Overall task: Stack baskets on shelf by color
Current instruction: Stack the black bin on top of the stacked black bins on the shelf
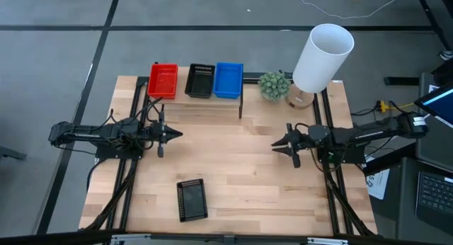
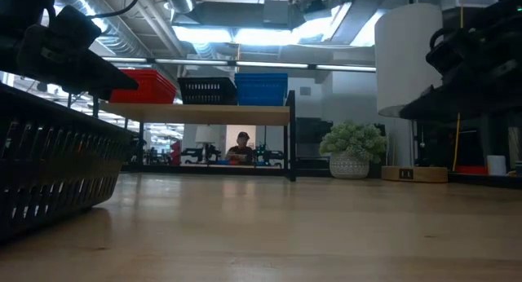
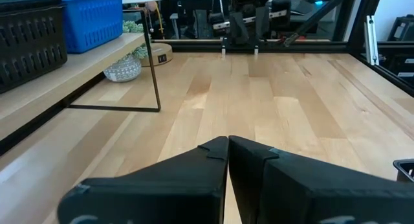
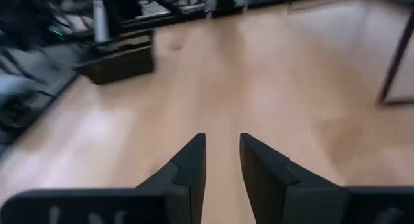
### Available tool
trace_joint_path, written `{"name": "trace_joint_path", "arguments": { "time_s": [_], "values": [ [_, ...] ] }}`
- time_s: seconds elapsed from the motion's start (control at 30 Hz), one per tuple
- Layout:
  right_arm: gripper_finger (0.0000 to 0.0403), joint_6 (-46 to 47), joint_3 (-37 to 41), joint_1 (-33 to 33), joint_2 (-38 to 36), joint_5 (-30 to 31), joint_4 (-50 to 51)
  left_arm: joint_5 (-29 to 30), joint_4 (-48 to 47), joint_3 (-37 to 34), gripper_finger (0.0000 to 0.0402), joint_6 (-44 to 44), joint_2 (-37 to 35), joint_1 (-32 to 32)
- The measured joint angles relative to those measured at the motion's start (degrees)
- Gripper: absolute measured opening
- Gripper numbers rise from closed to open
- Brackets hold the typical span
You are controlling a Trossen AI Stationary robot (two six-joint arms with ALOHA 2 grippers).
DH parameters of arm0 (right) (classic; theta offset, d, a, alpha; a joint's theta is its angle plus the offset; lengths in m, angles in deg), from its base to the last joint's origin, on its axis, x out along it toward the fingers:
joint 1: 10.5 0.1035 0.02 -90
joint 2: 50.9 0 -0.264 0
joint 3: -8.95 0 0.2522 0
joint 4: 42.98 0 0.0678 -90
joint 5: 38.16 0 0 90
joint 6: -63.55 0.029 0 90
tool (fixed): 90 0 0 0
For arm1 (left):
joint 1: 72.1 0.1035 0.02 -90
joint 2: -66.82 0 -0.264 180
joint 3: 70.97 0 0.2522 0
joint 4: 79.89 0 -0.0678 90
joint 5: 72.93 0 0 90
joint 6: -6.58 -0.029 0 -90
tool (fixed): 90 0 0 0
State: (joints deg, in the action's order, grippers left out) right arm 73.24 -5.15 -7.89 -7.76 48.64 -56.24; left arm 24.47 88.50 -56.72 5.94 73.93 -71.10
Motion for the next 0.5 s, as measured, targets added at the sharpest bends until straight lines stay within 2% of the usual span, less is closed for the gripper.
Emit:
{"name": "trace_joint_path", "arguments": {
  "time_s": [0.07, 0.2, 0.37, 0.5],
  "values": [
    [0.0094, 3.72, 0.00, 0.00, -4.24, -2.47, 3.88, -0.01, 0.00, 0.00, 0.0005, 0.00, 0.00, 0.00],
    [0.0094, 1.18, -0.01, 0.01, -13.11, -4.43, 11.70, 0.00, 0.00, 0.00, 0.0005, 0.00, 0.00, -0.01],
    [0.0094, -6.70, -0.02, -0.39, -24.48, 2.39, 25.04, 0.00, 0.00, 0.00, 0.0005, 0.00, 0.00, -0.02],
    [0.0094, -6.84, -0.04, -1.27, -30.40, 2.93, 25.77, 0.00, 0.00, 0.00, 0.0005, 0.00, 0.00, 0.00]
  ]
}}
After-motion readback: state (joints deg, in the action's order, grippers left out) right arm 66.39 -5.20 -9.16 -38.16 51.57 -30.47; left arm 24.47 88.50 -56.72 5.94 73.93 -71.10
